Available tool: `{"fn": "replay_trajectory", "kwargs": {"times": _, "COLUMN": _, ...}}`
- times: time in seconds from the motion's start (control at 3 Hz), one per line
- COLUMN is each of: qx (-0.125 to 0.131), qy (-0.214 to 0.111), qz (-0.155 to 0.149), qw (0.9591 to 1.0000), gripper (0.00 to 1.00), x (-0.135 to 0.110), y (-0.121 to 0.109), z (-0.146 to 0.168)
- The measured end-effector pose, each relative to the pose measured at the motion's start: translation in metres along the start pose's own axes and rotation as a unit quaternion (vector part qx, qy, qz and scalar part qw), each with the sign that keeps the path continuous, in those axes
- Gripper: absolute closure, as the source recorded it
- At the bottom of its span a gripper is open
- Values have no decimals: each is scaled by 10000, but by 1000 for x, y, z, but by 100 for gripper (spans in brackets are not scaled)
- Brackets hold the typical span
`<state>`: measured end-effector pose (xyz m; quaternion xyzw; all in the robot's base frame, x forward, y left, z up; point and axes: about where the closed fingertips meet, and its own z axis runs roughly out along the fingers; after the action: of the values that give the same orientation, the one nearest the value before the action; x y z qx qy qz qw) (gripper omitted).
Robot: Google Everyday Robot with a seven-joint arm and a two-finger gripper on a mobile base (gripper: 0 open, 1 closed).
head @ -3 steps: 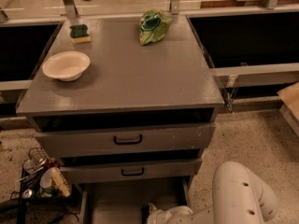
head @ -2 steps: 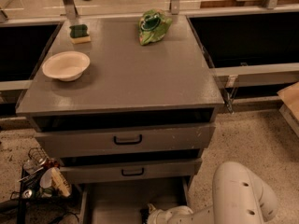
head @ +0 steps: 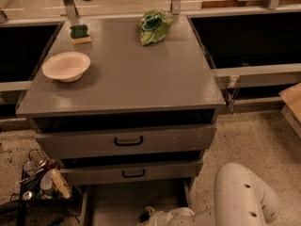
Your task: Pick rxbar blueberry from bottom drawer and place on counter
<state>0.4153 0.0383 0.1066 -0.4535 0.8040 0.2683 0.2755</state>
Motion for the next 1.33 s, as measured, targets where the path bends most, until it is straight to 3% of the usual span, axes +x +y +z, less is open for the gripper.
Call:
{"fn": "replay_trajectory", "kwargs": {"times": 0.33, "qx": 0, "qy": 0, "qz": 0, "qw": 10000, "gripper": 89, "x": 0, "y": 0, "z": 0}}
{"fn": "replay_trajectory", "kwargs": {"times": 0.67, "qx": -1, "qy": 0, "qz": 0, "qw": 10000, "gripper": 100, "x": 0, "y": 0, "z": 0}}
{"fn": "replay_trajectory", "kwargs": {"times": 1.33, "qx": -1, "qy": 1, "qz": 1, "qw": 10000, "gripper": 100, "x": -3, "y": 0, "z": -2}}
